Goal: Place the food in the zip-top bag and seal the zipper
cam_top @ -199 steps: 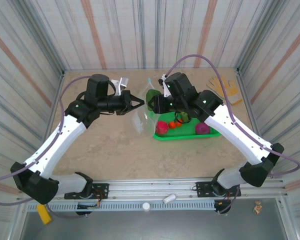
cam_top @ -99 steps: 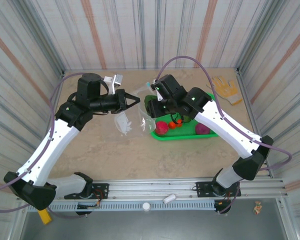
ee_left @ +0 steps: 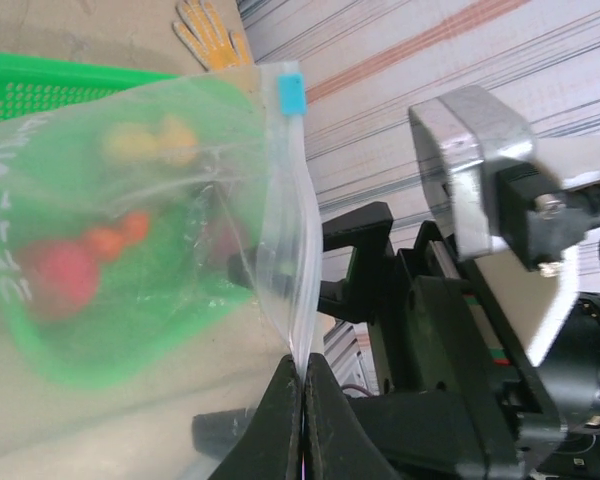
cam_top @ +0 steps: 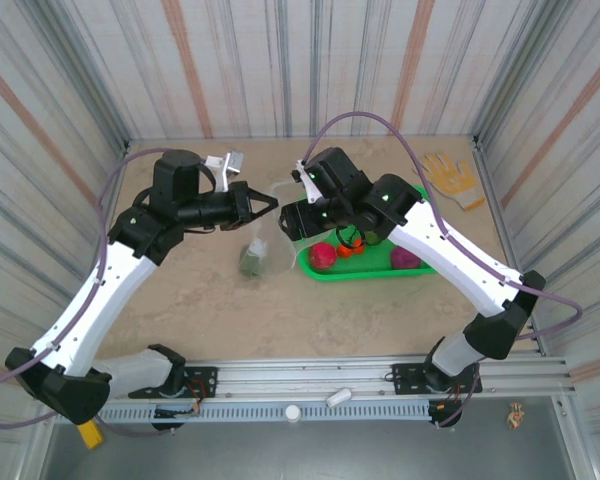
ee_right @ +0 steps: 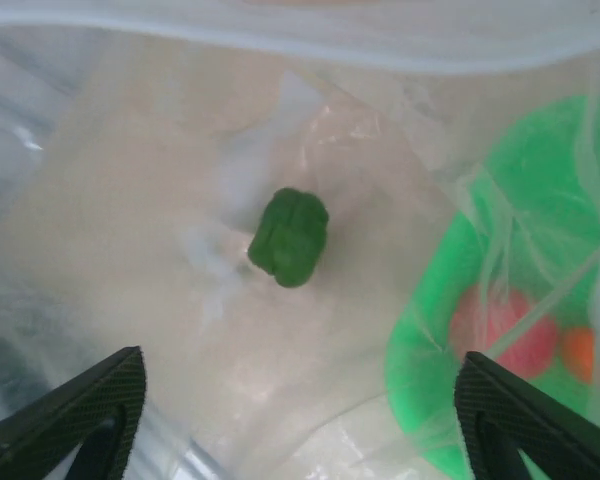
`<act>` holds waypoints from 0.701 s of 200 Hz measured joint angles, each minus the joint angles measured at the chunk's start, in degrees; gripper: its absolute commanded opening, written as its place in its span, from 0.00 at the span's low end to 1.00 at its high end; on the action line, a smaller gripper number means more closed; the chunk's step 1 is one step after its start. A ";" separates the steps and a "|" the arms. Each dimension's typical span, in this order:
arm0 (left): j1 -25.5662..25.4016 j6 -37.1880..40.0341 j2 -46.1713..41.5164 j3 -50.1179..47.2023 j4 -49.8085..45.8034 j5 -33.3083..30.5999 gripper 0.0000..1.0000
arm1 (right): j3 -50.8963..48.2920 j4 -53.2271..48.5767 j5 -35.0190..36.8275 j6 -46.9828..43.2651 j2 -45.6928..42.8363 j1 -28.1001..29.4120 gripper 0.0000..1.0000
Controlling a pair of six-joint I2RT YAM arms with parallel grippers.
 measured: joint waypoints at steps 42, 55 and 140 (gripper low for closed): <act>3.98 0.11 -1.79 -1.99 -1.77 -0.26 0.00 | 0.74 1.11 -4.48 -0.07 -2.32 -2.43 0.64; 5.62 0.11 -2.80 -2.54 -2.38 0.04 0.00 | 1.51 1.49 -6.08 -0.11 -3.54 -3.28 0.64; 8.24 0.09 -6.56 -2.89 -4.02 1.42 0.00 | -8.20 5.77 -6.60 0.79 -14.16 -17.59 0.68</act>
